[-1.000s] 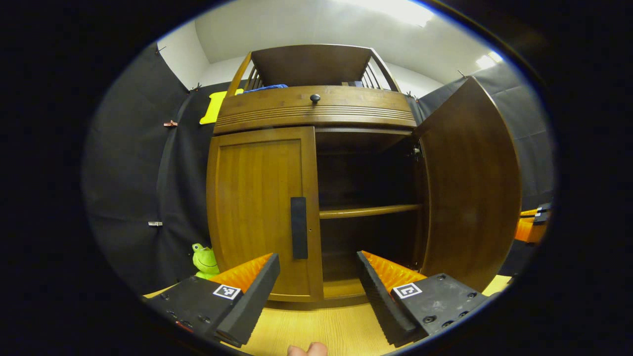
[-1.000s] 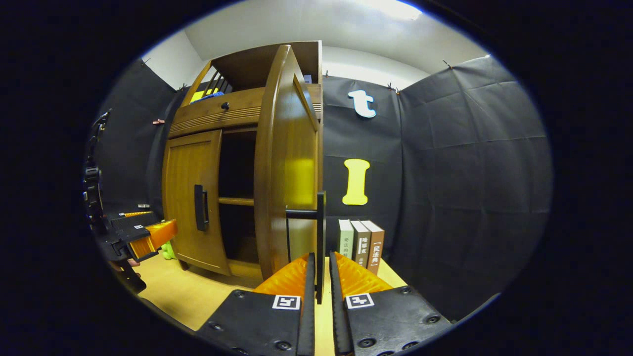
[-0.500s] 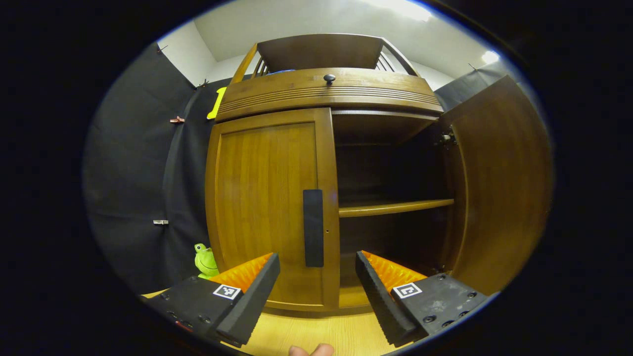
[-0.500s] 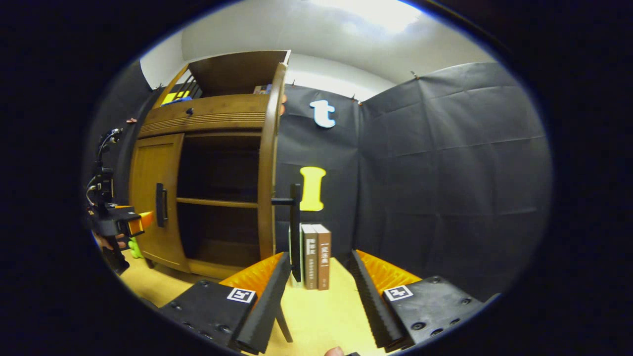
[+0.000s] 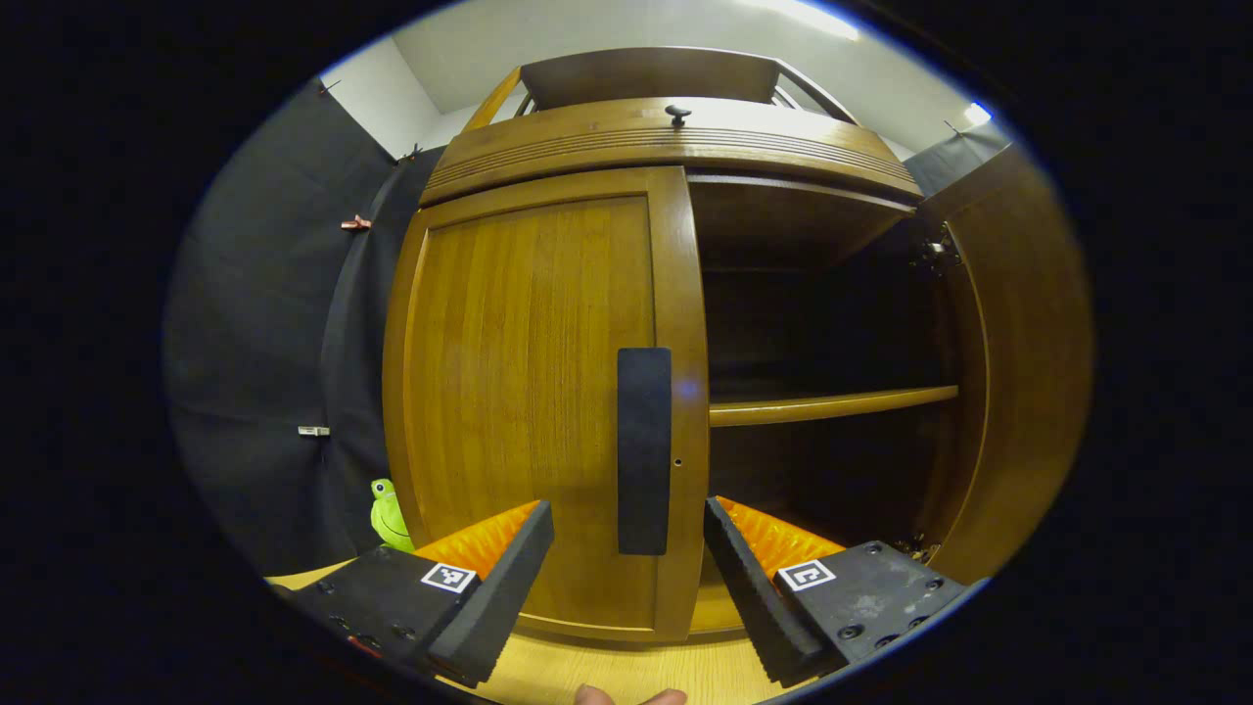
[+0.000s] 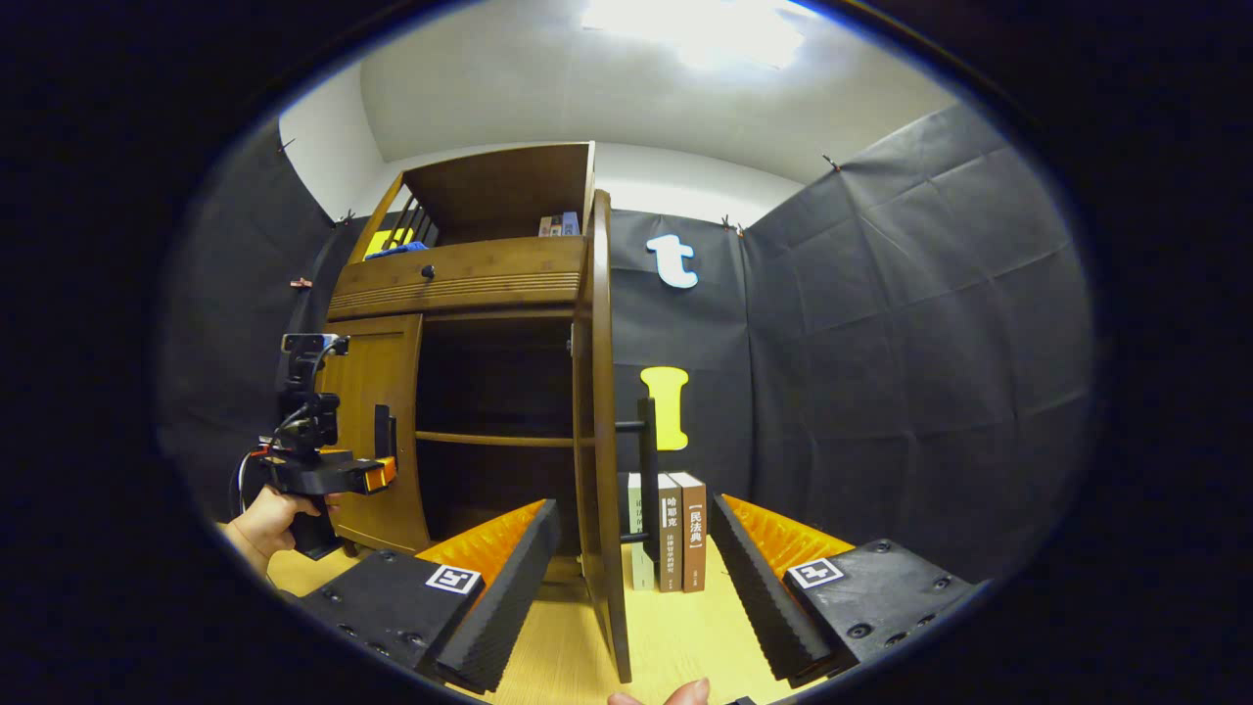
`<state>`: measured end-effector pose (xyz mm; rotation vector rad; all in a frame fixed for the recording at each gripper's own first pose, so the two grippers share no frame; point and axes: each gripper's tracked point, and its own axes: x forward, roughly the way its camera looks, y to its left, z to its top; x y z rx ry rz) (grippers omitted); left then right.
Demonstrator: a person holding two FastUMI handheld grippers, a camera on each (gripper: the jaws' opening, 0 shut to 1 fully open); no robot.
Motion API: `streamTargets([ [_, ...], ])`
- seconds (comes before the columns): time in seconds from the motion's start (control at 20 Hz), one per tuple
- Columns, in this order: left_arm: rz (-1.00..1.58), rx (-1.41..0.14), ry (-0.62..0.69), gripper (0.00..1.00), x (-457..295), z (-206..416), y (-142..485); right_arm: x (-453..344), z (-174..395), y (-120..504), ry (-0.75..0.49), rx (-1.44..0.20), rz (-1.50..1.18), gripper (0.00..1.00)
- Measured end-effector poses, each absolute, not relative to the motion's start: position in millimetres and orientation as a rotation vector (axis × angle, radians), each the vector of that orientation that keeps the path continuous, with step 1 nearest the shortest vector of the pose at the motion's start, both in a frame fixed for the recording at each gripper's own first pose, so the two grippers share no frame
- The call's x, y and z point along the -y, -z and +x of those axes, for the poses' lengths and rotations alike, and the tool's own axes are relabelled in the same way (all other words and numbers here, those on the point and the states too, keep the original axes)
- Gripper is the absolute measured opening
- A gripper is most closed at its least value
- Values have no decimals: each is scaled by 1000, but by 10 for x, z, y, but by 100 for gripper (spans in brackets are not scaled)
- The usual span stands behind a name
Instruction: Open the right door of the double-door shoe cabinet with the right hand, and open the left door with the left hand.
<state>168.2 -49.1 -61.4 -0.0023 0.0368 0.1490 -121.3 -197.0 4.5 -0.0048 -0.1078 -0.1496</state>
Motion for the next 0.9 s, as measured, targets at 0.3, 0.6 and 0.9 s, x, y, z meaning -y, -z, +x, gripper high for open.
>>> streamTargets([
  [0.3,-22,-49,-161,83,456,1935,602,1978,-1210,14,137,69,33,97],
  [0.6,-56,-70,-126,53,543,2110,677,1963,-1190,62,131,43,45,97],
  [0.9,36,-80,-118,33,528,2054,711,1909,-1197,46,124,49,24,97],
])
